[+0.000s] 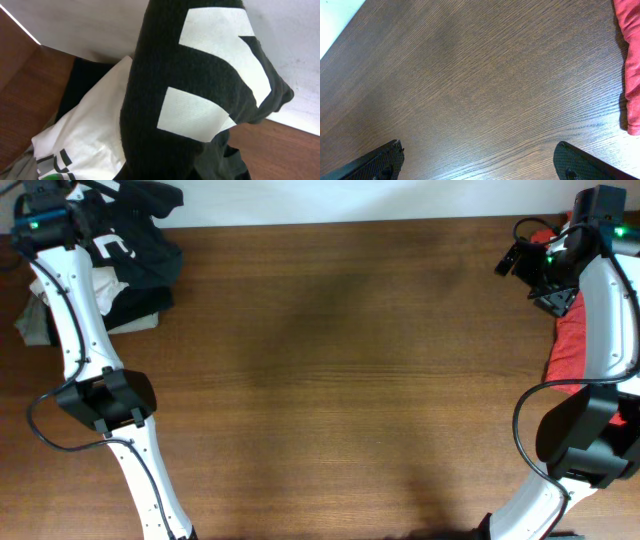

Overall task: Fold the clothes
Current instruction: 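Carry the bundle to the top-left clothes stack with the left gripper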

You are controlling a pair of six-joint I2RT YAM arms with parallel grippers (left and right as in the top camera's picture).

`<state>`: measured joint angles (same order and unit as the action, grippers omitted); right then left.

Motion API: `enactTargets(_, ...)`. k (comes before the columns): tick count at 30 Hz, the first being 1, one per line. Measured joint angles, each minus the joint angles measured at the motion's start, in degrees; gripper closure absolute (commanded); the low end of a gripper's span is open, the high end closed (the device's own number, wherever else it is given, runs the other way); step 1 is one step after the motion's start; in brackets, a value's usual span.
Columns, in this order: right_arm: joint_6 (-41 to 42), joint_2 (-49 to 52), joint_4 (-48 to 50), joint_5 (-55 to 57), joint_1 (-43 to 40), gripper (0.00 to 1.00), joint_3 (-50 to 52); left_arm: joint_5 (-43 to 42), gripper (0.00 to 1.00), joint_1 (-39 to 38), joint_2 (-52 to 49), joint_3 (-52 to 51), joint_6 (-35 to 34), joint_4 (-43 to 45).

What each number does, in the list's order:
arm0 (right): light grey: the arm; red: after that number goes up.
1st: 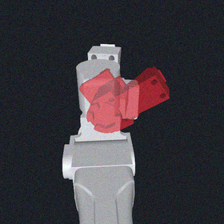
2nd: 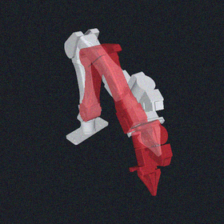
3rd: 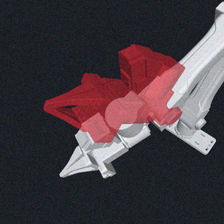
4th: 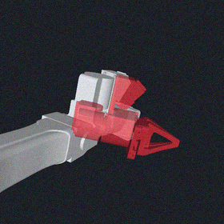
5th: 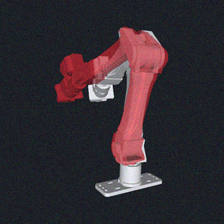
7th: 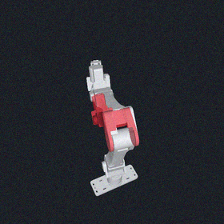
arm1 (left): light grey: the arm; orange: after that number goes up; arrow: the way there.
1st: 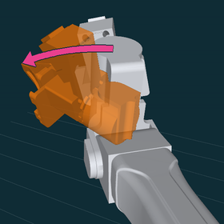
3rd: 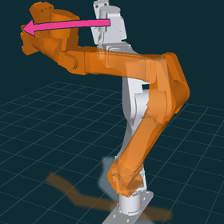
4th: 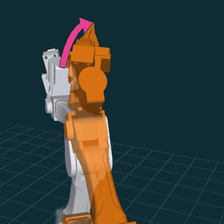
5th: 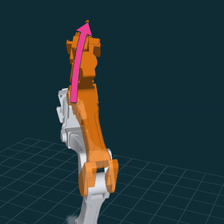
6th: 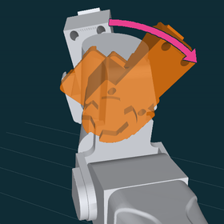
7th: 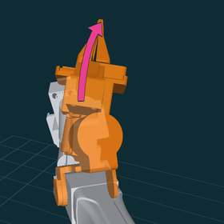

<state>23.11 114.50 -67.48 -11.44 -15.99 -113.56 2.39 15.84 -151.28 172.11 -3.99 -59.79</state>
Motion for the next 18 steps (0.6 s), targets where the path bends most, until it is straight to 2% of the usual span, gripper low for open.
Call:
enactTargets(8, -0.02, 0.00, 0.00, 0.00, 0.00, 0.01, 0.00, -2.40, 0.98, -1.88, 4.31, 0.00, -0.15, 2.21)
enactTargets(18, -0.02, 0.00, 0.00, 0.00, 0.00, 0.01, 0.00, -0.39, 0.98, -0.94, 5.57, -0.66, -0.17, 1.31)
